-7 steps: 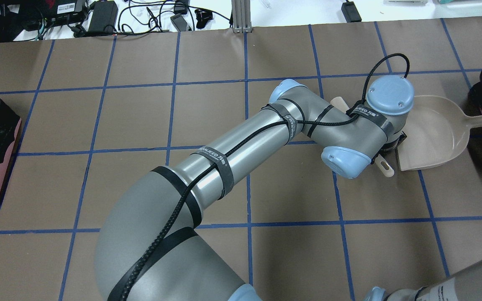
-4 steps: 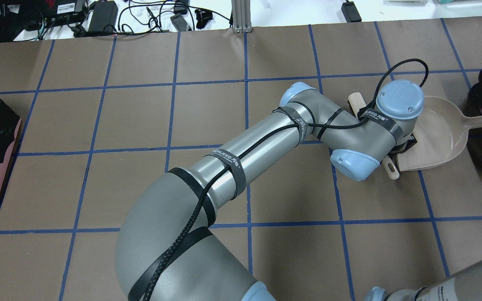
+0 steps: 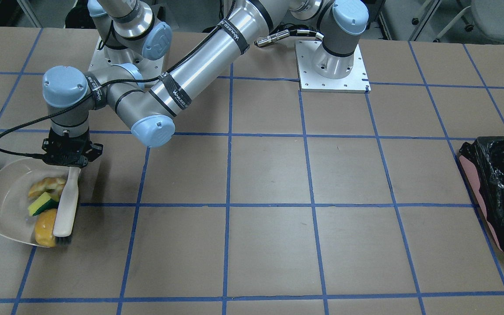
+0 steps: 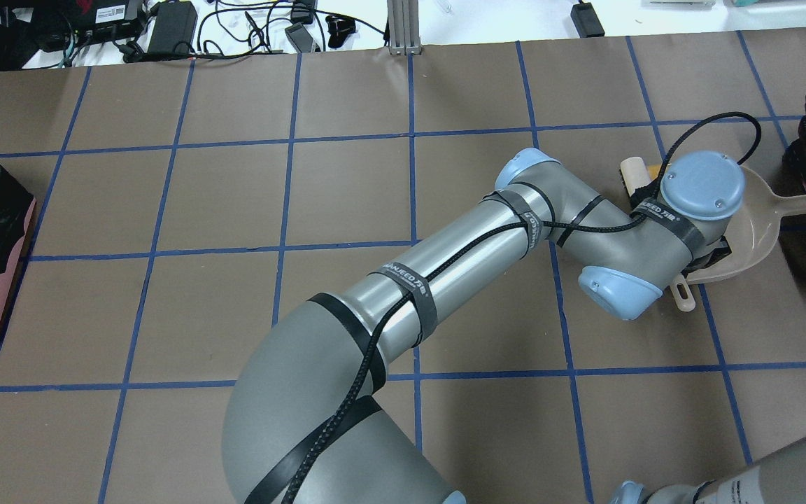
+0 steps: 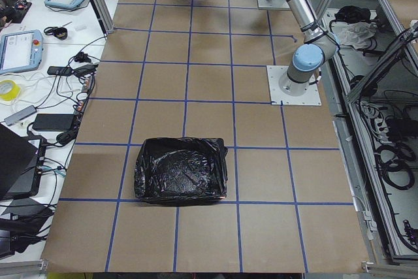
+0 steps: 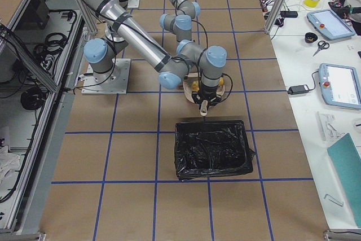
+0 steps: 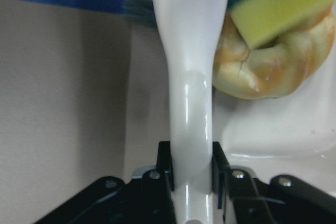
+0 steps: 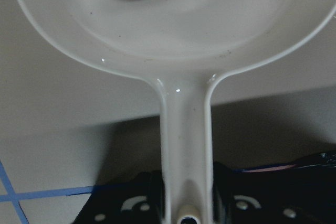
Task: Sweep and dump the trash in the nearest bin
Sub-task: 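Sweep the potato, sponge and bread into the dustpan with the left-held brush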
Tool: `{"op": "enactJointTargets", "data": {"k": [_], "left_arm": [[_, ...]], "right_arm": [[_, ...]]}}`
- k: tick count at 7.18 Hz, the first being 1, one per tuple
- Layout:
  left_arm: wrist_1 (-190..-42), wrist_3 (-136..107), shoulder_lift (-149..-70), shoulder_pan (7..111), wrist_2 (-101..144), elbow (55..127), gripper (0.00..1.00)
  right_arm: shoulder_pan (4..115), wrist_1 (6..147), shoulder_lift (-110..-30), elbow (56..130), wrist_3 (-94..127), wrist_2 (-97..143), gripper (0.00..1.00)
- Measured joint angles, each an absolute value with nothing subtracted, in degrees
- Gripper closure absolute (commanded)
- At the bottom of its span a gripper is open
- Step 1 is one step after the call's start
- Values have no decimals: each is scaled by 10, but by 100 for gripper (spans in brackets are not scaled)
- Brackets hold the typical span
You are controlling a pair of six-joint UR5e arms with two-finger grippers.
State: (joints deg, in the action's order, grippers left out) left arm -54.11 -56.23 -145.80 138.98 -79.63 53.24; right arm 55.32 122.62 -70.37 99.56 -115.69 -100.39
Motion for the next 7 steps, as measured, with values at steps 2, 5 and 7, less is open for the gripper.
{"op": "enactJointTargets", "data": {"k": [2, 5, 7], "left_arm": [[-541, -578, -1454, 1398, -796, 523, 100], [-541, -604, -1456, 1414, -794, 515, 100], [-539, -610, -1465, 1416, -785, 504, 100]], "right_arm": [[557, 1225, -704, 996, -1151, -1004, 100], [558, 1213, -702, 997, -1145, -995, 100], [558, 1190, -702, 999, -1133, -983, 100]]}}
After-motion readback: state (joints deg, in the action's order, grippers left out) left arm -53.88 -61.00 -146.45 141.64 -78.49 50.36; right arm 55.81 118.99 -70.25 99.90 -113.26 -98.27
